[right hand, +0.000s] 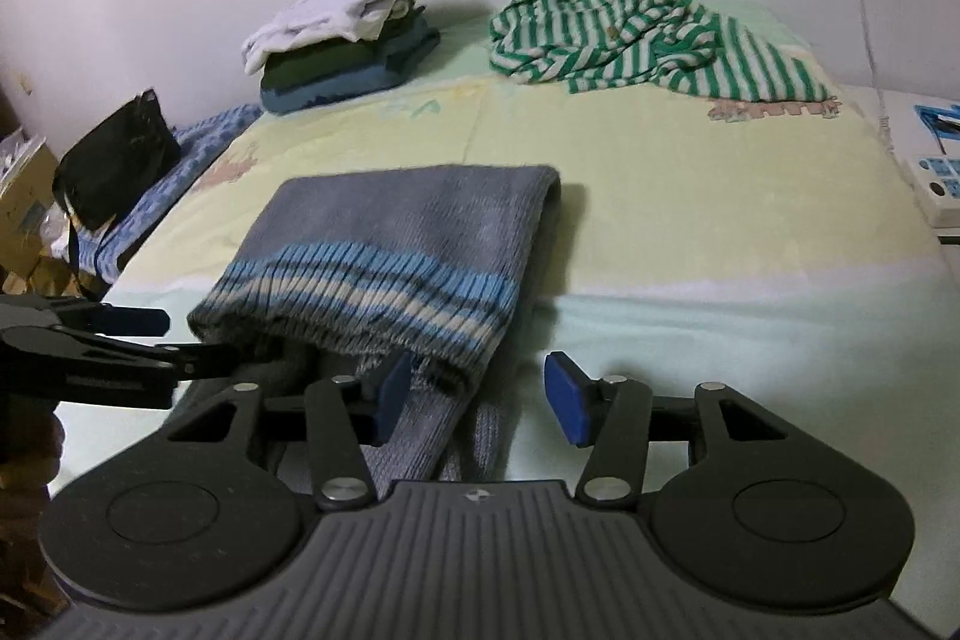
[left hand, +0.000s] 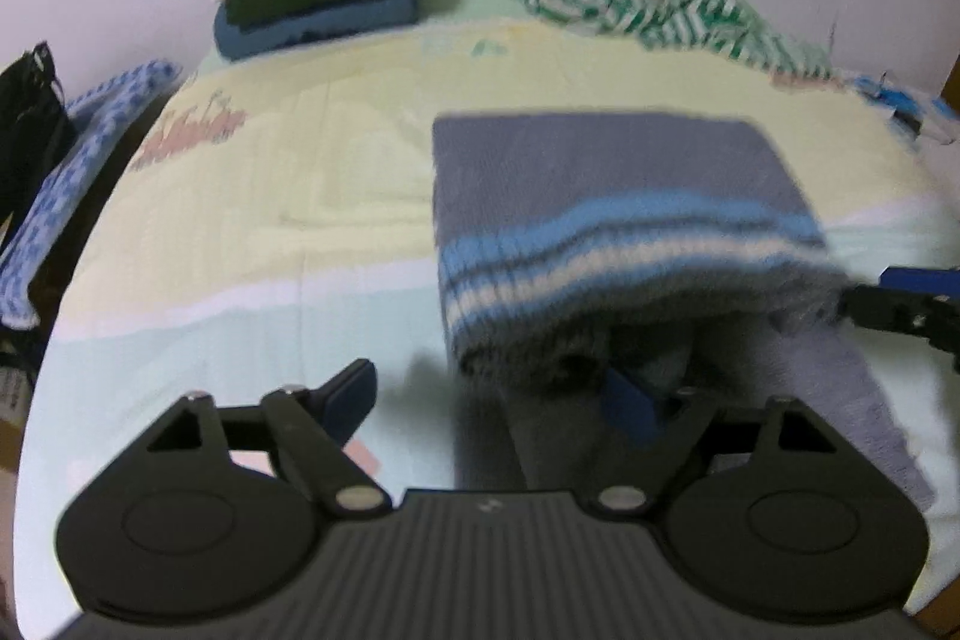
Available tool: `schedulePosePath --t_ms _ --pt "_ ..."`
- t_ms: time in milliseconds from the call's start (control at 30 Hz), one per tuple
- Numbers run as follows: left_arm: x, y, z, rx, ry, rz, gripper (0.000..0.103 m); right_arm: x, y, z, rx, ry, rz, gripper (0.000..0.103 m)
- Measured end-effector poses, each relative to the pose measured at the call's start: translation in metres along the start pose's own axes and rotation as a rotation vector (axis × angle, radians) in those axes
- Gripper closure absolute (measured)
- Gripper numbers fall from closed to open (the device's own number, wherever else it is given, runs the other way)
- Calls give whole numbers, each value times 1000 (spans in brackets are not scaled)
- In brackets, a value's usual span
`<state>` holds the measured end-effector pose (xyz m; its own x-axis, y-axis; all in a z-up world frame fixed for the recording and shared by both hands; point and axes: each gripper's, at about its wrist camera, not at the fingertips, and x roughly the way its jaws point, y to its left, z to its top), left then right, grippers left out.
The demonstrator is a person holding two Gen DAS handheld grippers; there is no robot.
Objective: Fold clothes
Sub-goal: 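Move both tools down to the striped sleeve cuffs of the grey sweater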
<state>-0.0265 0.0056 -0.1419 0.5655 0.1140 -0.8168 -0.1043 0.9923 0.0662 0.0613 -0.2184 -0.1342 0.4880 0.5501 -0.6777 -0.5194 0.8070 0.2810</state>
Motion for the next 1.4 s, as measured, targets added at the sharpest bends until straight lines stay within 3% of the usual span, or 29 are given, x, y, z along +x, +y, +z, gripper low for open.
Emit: schedulePosePath --t_ms 233,433,767,900,1033,1167,1400 --pt "-4 3 -13 48 -17 24 22 13 0 -11 -17 81 -57 50" --pt "-15 18 -18 81 -14 -53 16 -1 1 -8 23 48 -56 50" --pt "-21 24 -45 163 29 -248 19 -3 24 -33 18 117 -57 47" --pt "-12 22 -44 145 65 -297 17 -1 26 -39 22 134 -68 46" --pt "-8 7 -48 217 64 -276 6 -4 35 -48 -53 129 -85 39" --pt "-9 8 -51 213 61 -292 6 -7 53 -63 -208 131 -133 37" --pt "-22 15 -65 234 100 -340 4 -23 42 -70 -160 148 -77 36"
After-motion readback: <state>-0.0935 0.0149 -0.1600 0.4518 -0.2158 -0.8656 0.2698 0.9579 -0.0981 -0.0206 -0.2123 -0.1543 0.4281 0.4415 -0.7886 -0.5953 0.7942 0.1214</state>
